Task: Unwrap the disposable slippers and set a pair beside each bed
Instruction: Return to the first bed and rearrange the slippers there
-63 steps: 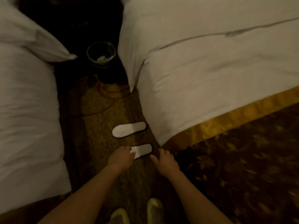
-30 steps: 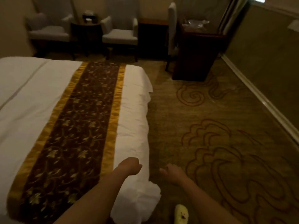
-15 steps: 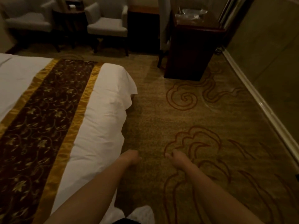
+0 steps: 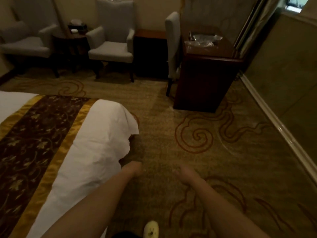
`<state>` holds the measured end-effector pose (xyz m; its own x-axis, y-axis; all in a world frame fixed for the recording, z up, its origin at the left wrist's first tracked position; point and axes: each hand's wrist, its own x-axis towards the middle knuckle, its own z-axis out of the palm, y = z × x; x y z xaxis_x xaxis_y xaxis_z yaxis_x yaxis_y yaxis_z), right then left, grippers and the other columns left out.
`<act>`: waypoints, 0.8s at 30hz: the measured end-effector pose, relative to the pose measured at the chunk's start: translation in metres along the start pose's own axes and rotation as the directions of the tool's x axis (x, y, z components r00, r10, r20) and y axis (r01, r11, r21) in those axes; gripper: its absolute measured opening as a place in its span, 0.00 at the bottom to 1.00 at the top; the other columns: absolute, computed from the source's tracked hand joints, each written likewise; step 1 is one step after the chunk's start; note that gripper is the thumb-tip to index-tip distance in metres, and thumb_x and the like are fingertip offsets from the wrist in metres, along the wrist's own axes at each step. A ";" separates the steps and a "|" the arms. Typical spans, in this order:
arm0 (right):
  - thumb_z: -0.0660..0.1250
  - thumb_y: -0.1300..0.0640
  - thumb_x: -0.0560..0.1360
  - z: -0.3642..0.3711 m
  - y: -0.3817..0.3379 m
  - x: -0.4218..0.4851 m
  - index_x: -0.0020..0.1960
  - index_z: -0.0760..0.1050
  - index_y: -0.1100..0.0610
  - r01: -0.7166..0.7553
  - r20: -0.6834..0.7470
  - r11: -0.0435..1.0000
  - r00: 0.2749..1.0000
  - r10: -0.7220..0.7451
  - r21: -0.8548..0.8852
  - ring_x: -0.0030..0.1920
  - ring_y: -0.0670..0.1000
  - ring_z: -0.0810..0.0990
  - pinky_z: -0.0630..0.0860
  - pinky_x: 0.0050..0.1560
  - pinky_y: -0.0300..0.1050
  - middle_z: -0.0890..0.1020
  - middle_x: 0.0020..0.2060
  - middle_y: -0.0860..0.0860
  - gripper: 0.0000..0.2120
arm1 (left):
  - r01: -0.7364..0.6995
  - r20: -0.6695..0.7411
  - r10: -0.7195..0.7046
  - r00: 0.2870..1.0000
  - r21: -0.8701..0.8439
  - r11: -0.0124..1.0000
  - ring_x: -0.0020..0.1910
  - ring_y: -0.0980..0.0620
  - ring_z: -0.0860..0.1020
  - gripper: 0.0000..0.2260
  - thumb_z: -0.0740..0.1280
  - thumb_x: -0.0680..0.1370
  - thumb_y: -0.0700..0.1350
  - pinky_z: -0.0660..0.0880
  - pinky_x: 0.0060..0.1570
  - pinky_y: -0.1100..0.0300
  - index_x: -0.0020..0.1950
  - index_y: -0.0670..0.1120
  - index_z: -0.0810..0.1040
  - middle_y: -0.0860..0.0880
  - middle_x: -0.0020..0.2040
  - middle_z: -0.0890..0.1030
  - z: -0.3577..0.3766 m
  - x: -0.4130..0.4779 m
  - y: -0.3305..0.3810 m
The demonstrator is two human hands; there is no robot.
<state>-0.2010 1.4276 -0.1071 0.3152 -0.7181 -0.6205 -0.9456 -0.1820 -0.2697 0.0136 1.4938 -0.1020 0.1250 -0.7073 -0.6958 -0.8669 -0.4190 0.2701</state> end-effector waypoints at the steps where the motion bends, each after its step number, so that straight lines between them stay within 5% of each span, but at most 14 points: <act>1: 0.54 0.45 0.80 -0.019 -0.002 0.015 0.69 0.66 0.63 0.007 -0.013 1.000 1.000 -0.007 0.002 0.67 0.59 0.70 0.68 0.66 0.48 0.72 0.67 0.61 0.26 | -0.007 -0.018 0.007 1.000 0.000 1.000 0.60 0.41 0.76 0.16 0.55 0.81 0.46 0.72 0.59 0.51 0.60 0.37 0.75 0.38 0.62 0.76 -0.020 0.013 0.008; 15: 0.53 0.42 0.79 -0.220 -0.004 0.292 0.69 0.65 0.61 0.143 0.033 0.989 0.989 -0.142 -0.032 0.67 0.58 0.71 0.69 0.66 0.48 0.72 0.68 0.60 0.27 | 0.123 -0.069 -0.134 0.989 -0.139 0.983 0.61 0.44 0.75 0.18 0.54 0.82 0.50 0.71 0.60 0.52 0.64 0.40 0.73 0.41 0.63 0.76 -0.218 0.232 0.083; 24: 0.52 0.49 0.81 -0.326 -0.024 0.424 0.67 0.69 0.61 0.265 0.216 0.951 0.949 -0.229 -0.157 0.65 0.58 0.72 0.69 0.60 0.42 0.72 0.67 0.60 0.21 | 0.294 -0.038 -0.326 0.945 -0.343 0.892 0.65 0.44 0.72 0.18 0.55 0.82 0.49 0.68 0.64 0.53 0.64 0.39 0.73 0.40 0.66 0.74 -0.296 0.310 0.088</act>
<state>-0.0714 0.9089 -0.1237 0.5328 -0.4950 -0.6864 -0.8289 -0.4687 -0.3054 0.1188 1.0689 -0.0973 0.4189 -0.5529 -0.7203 -0.5712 -0.7771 0.2644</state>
